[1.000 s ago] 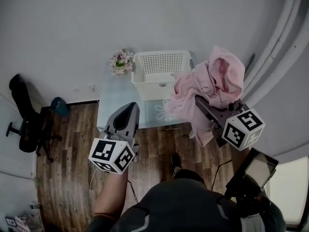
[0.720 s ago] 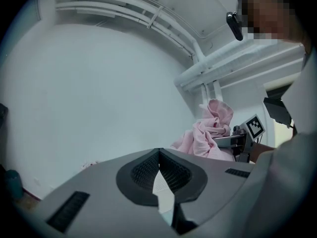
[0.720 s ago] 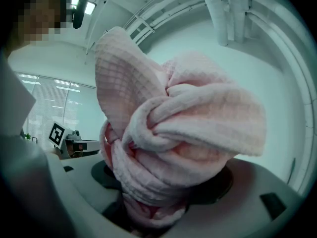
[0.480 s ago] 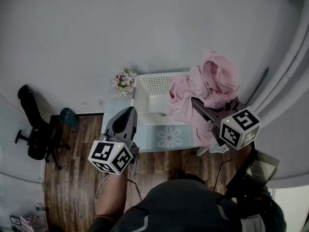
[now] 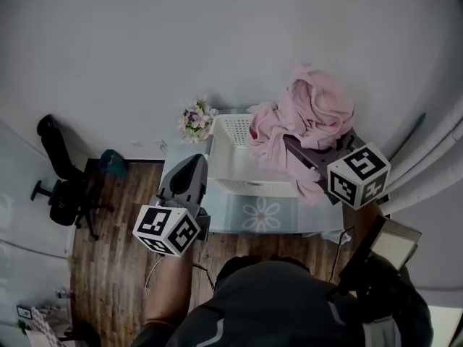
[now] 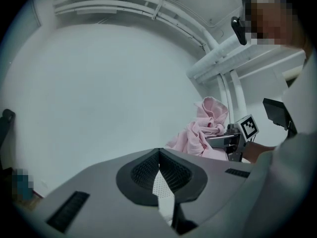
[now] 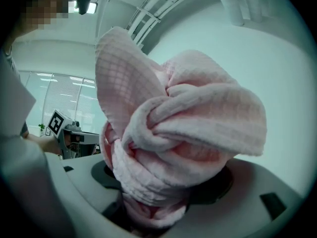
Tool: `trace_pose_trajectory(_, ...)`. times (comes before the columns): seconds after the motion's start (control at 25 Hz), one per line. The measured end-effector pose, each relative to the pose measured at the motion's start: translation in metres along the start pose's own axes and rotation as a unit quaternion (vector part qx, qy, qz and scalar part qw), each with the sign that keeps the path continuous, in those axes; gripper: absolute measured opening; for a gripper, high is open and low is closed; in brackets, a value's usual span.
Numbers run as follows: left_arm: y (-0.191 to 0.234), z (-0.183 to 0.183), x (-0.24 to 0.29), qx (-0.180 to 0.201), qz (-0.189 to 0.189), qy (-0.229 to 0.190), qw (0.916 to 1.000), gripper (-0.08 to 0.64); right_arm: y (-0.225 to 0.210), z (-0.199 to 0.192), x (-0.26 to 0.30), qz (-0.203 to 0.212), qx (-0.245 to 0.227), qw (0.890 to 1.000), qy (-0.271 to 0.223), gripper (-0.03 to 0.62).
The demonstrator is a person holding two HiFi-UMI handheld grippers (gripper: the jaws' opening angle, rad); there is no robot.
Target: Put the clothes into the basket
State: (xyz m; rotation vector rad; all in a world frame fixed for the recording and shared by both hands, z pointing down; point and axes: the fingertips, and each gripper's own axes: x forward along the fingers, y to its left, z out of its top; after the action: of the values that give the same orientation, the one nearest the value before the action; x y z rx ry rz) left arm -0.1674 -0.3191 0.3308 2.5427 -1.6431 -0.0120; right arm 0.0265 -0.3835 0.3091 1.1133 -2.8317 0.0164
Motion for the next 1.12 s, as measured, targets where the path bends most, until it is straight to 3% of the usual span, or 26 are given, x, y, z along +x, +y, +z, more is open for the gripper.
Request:
trace_pose_trajectory(0.32,-0.009,0.024,-0.007,0.005,-0.007,0.005,0.9999,0.008,0.005,0.007,0.003,0.005,-0.033,0.998,0.046,0.353)
trace_pose_trajectory(0.52,0.051,0.006,0.025,0.009,-0.006,0.017,0.9998,0.008,-0.001,-0.033,0.071,0.021,-0.065,0.994,0.085,0.353)
trace_pose_trajectory(0.84,0.096,-0.031,0.055,-0.001,-0.019,0.043,0.9989,0.008,-0.003,-0.108,0.123,0.048,-0.110,0.978,0.169,0.353)
trace_pose_trajectory(1.12,0.121,-0.058,0.070,-0.007,-0.019,0.069,0.9974,0.008,0.006,-0.166,0.148,0.086,-0.176,0.952,0.234,0.353)
